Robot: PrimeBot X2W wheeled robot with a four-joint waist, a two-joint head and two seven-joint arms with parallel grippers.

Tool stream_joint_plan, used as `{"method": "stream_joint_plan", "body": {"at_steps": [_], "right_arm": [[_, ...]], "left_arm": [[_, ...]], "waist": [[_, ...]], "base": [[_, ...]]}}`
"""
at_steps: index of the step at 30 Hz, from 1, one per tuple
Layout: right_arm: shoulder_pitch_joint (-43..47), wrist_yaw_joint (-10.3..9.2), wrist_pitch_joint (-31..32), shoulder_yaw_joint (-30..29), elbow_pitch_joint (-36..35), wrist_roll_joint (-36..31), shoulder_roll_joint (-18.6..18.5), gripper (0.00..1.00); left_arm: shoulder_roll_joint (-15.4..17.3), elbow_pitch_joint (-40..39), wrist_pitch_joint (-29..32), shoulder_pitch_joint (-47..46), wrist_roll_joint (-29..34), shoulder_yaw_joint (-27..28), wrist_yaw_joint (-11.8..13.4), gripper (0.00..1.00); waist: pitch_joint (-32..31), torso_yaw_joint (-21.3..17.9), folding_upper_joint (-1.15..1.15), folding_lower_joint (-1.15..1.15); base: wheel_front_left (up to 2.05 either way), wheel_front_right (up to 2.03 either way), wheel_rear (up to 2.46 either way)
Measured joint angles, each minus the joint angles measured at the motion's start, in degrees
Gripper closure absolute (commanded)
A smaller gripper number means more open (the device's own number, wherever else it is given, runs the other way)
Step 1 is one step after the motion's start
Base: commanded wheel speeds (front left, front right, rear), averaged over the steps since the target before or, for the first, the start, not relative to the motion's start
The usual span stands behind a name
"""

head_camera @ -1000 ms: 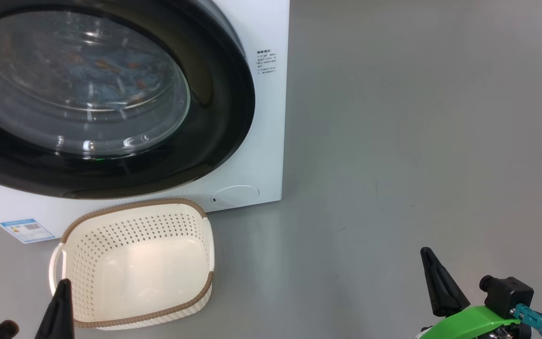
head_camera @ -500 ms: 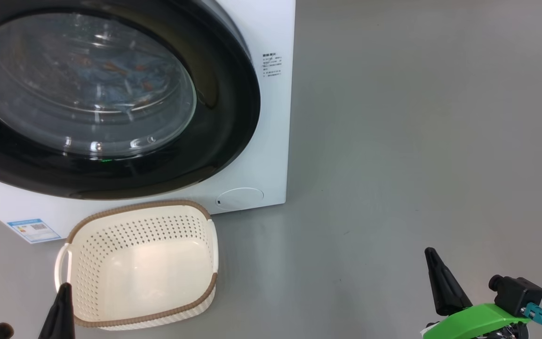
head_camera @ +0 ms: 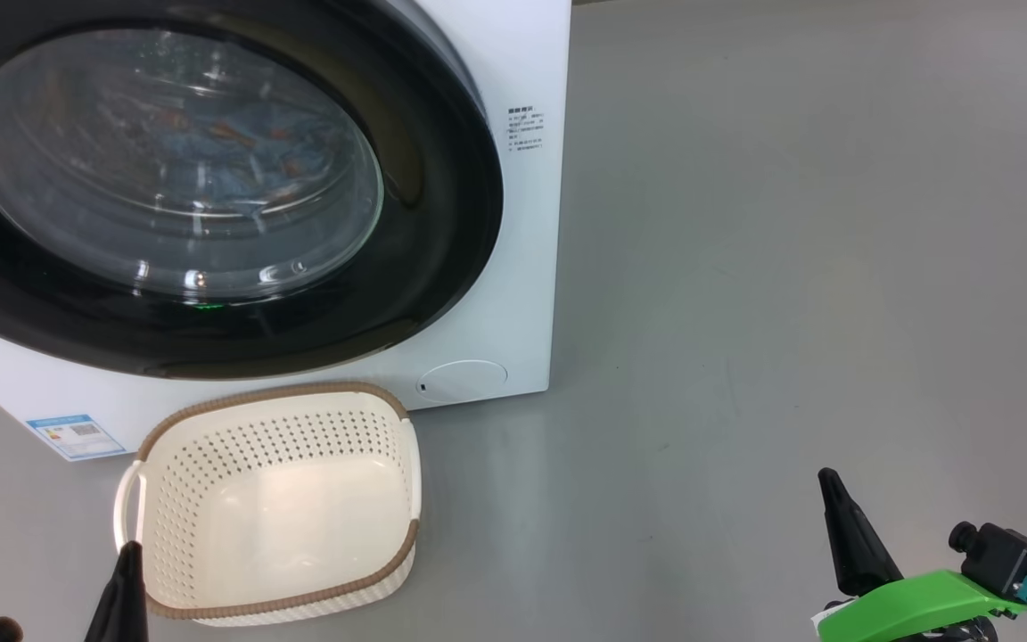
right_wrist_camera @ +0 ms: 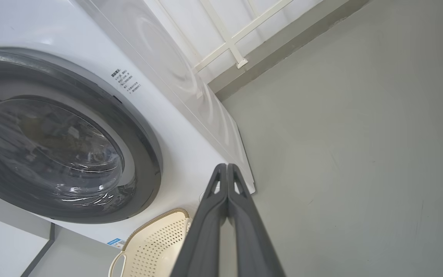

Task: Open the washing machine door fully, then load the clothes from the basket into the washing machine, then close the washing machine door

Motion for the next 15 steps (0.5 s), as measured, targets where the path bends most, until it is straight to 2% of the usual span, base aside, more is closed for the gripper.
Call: {"method": "stream_joint_plan", "body": {"at_steps": [15], "right_arm": [[-0.04, 0.0, 2.25, -0.93, -0.24, 8.62, -0.1, 1.0]], "left_arm": [[-1.0, 0.19, 2.54, -0.62, -7.24, 0.44, 0.0, 1.0]], "waist": [[-0.68, 0.75, 0.0, 0.0]], "base": [[0.0, 0.0, 0.0]]}}
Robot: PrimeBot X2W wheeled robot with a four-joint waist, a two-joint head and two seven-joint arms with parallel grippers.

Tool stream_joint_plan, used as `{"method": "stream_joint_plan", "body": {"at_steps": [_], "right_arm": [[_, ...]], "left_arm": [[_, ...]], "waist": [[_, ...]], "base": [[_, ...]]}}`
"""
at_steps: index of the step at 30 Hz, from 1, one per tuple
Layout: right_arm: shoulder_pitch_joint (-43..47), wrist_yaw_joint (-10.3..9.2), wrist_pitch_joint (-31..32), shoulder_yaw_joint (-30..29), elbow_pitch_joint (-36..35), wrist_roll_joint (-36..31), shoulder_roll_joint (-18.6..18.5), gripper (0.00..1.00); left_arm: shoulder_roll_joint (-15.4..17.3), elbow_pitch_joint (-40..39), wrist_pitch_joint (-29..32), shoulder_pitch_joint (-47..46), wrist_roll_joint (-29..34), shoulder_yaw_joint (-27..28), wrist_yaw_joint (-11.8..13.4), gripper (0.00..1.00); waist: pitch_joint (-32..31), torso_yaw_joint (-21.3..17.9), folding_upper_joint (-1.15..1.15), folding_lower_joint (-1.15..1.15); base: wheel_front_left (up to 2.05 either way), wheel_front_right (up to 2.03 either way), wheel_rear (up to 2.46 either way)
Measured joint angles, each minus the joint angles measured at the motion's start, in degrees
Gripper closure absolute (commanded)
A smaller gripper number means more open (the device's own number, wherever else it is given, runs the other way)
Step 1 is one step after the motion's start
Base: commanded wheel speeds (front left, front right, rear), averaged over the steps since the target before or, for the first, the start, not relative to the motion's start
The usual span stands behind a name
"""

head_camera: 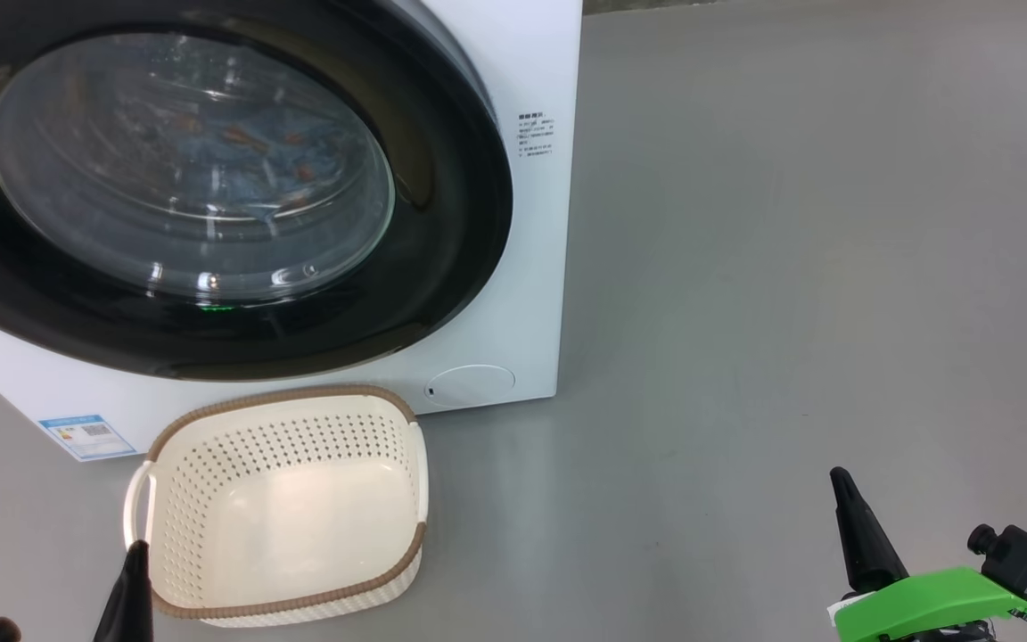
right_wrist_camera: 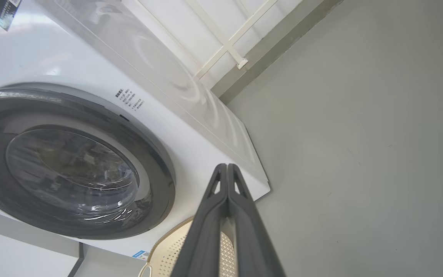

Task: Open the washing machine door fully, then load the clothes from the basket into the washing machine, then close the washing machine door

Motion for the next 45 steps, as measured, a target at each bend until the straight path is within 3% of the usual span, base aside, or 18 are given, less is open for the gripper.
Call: {"method": "stream_joint_plan", "body": {"at_steps": [45], "right_arm": [[-0.19, -0.02, 7.13, -2.93, -0.76, 25.48, -0.02, 1.0]], "left_arm": [[-3.81, 1.11, 7.2, -3.14, -21.54, 1.93, 0.01, 1.0]], "waist": [[-2.03, 2.25, 0.0, 0.0]], "base": [[0.0, 0.0, 0.0]]}}
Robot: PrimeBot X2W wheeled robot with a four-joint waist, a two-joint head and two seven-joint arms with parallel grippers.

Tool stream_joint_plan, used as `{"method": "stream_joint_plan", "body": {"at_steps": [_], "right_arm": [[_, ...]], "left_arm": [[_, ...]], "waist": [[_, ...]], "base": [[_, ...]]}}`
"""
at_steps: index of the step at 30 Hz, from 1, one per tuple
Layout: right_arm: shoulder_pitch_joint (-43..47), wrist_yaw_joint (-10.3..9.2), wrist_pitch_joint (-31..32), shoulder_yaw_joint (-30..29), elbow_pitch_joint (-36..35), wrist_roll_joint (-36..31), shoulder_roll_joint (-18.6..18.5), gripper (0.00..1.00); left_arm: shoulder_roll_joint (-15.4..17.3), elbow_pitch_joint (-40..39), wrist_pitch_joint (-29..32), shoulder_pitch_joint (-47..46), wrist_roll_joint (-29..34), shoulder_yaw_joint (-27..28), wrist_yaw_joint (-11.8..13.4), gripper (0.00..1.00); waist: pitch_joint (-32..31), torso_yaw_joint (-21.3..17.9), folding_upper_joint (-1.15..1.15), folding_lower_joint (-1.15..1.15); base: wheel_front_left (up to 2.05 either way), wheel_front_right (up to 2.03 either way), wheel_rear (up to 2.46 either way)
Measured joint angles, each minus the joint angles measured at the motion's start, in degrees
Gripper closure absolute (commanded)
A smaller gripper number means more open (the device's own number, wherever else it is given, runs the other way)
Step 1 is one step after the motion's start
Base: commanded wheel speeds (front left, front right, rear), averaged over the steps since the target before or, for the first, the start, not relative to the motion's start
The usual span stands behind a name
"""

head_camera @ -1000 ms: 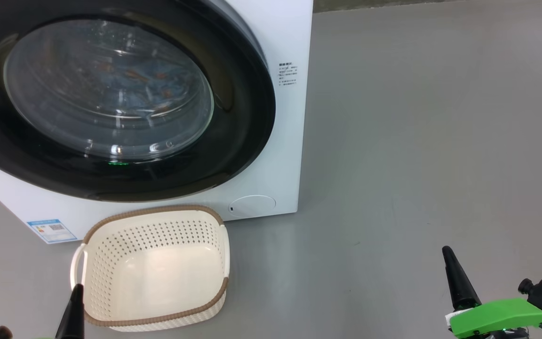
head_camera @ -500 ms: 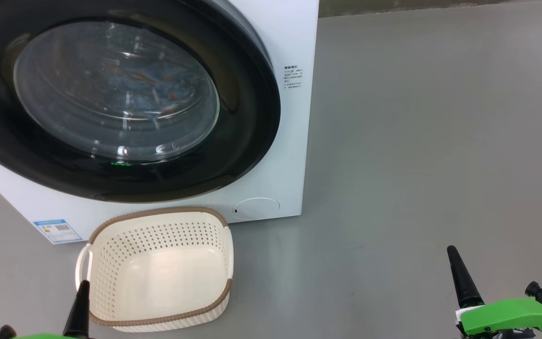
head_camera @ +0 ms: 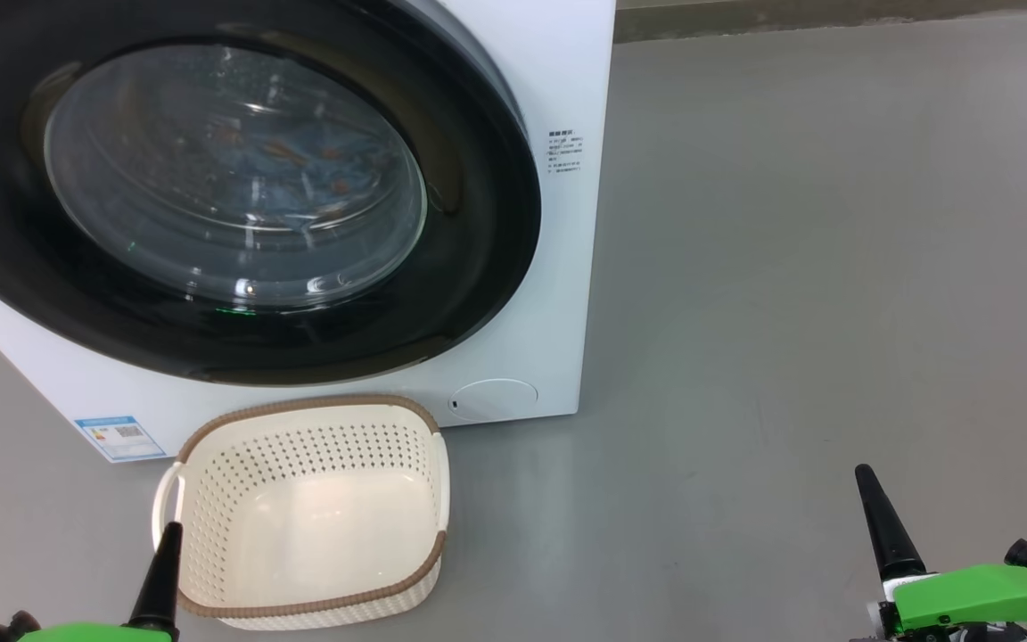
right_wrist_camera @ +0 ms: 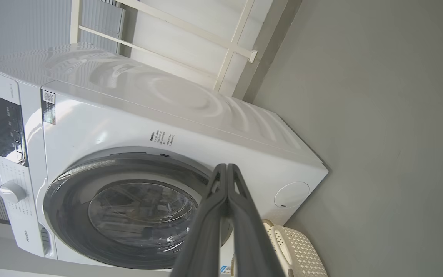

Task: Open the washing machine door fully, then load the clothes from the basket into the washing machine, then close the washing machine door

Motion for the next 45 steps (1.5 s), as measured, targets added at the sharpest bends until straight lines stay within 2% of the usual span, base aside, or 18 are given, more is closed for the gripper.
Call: {"method": "stream_joint_plan", "body": {"at_steps": [35, 45], "right_arm": [[-0.18, -0.26, 5.95, -2.68, -0.49, 19.96, 0.04, 1.0], [-0.18, -0.26, 6.03, -2.82, -0.51, 20.2, 0.08, 1.0]], "left_arm": [[-2.93, 0.8, 5.89, -2.36, -16.66, 1.58, 0.0, 1.0], [-3.12, 0.88, 5.89, -2.37, -16.84, 1.65, 0.0, 1.0]], "waist": [[-1.58, 1.74, 0.0, 0.0], [-1.58, 1.74, 0.0, 0.0]], "base": [[0.0, 0.0, 0.0], [0.0, 0.0, 0.0]]}}
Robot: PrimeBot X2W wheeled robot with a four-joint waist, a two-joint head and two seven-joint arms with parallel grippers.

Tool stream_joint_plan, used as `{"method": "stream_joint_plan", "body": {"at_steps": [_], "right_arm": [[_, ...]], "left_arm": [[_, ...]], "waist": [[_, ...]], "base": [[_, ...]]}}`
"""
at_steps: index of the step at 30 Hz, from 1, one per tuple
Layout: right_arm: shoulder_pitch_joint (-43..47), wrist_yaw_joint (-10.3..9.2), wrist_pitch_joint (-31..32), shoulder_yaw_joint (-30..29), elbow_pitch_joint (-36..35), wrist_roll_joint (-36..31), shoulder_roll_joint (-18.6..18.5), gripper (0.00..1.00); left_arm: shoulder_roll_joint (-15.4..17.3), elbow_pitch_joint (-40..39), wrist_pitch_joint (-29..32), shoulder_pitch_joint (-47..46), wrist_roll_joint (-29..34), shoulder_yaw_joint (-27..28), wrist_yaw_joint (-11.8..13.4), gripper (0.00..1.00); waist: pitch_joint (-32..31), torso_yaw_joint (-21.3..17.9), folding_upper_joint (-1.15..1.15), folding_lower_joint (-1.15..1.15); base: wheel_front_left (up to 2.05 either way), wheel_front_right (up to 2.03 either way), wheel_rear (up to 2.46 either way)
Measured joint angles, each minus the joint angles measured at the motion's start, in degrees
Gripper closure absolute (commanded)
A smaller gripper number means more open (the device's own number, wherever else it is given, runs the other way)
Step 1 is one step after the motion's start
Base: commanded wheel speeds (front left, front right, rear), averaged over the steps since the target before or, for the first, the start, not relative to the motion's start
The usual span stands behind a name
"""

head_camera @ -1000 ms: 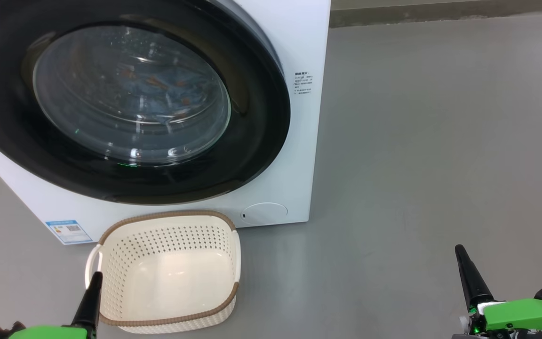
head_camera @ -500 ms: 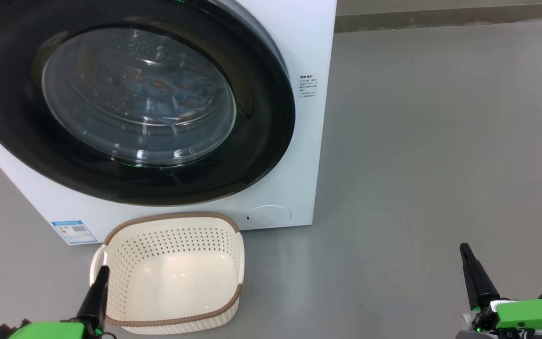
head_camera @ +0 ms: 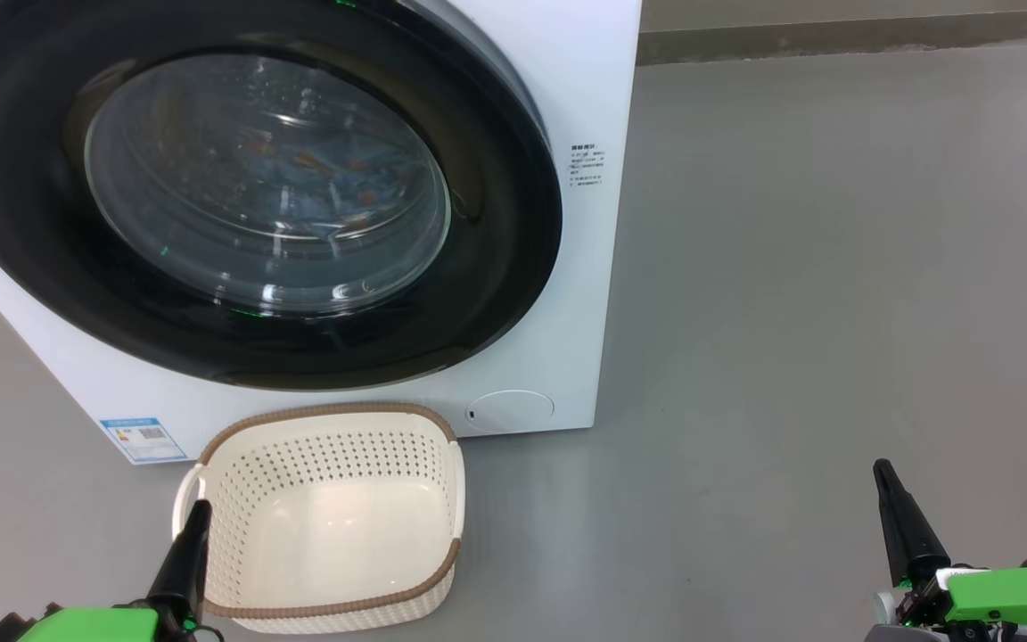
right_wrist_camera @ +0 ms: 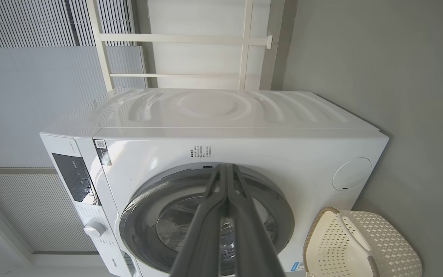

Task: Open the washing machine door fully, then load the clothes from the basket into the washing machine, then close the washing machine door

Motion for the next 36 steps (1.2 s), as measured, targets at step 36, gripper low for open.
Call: {"method": "stream_joint_plan", "body": {"at_steps": [36], "right_arm": [[-0.01, 0.0, 0.48, -0.45, 0.0, -0.01, 0.3, 1.0]], "left_arm": [[-0.03, 0.0, 0.07, -0.01, 0.0, 0.11, 0.0, 1.0]], "waist": [[0.0, 0.0, 0.0, 0.0]], "base": [[0.0, 0.0, 0.0]]}}
